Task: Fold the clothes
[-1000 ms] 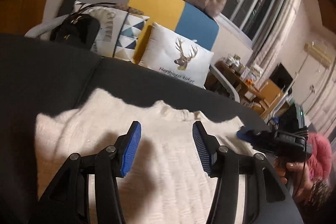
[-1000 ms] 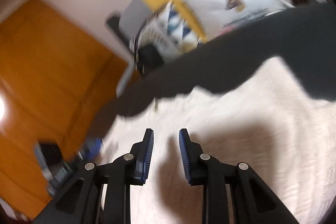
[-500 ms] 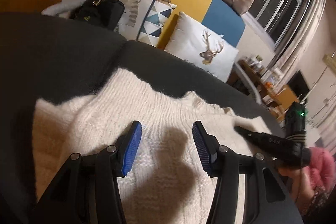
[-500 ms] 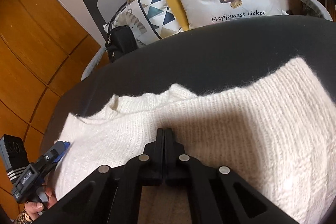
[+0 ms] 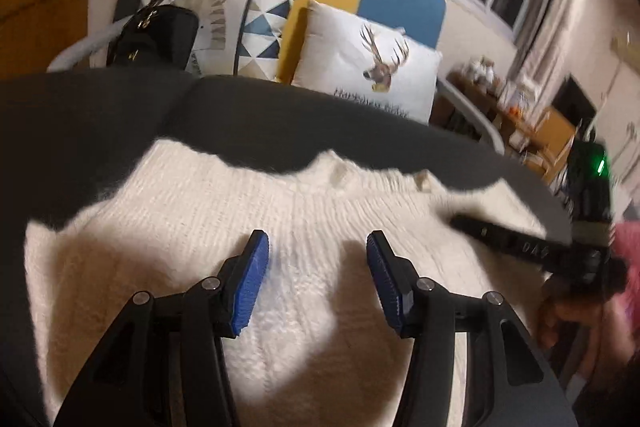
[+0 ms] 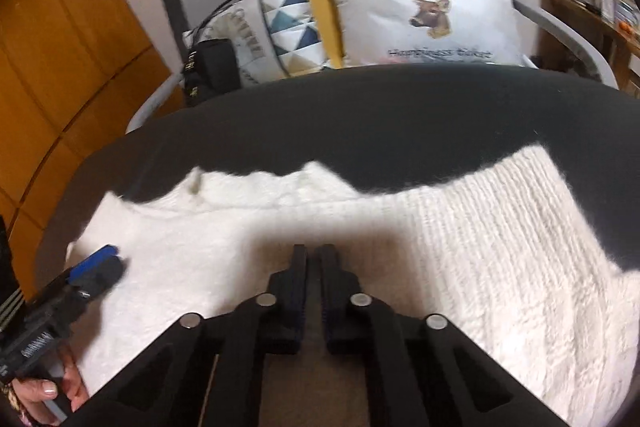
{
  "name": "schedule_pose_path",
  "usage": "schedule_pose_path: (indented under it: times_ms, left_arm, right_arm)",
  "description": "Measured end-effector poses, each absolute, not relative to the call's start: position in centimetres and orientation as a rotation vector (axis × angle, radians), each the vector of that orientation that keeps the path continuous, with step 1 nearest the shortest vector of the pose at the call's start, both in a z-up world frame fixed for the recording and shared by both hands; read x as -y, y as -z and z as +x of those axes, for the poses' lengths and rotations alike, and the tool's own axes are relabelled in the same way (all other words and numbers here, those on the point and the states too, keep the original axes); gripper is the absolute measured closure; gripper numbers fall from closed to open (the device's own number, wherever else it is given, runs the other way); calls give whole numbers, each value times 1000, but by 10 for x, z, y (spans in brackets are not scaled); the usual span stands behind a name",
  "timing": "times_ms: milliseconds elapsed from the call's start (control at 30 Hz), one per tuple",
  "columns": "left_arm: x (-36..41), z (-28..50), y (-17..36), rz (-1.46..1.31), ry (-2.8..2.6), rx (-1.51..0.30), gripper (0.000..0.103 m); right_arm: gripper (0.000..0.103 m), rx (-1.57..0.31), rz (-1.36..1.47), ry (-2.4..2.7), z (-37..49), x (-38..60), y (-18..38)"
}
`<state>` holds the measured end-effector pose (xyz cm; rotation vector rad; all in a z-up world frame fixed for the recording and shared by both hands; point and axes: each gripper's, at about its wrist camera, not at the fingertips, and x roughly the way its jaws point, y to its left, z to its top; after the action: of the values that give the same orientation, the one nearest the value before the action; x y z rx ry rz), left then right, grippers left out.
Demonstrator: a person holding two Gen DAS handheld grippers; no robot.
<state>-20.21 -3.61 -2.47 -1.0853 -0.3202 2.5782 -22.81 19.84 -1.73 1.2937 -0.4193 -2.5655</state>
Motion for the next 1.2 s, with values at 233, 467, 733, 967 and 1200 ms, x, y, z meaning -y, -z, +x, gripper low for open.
schedule_pose_path:
  times_ms: [233, 467, 733, 967, 1200]
  left_arm:
    - [43, -200, 33, -1075, -2557, 398, 49]
    - [38, -203, 33, -1080, -2561, 382, 49]
    - [36, -201, 33, -1083, -2574, 356, 49]
    - [27, -199, 25, -1124, -2600, 237, 49]
    - [56, -124, -6, -969, -2527, 392, 48]
  right_arm:
    - [93, 580, 1219, 2537, -221, -220, 16]
    - [86, 515, 1001, 2717, -128, -261, -30]
    - [94, 297, 1199, 2818, -111, -252, 14]
    - [99, 421, 1249, 2854, -110, -273, 31]
    - [89, 584, 1003, 2772, -84, -260, 5]
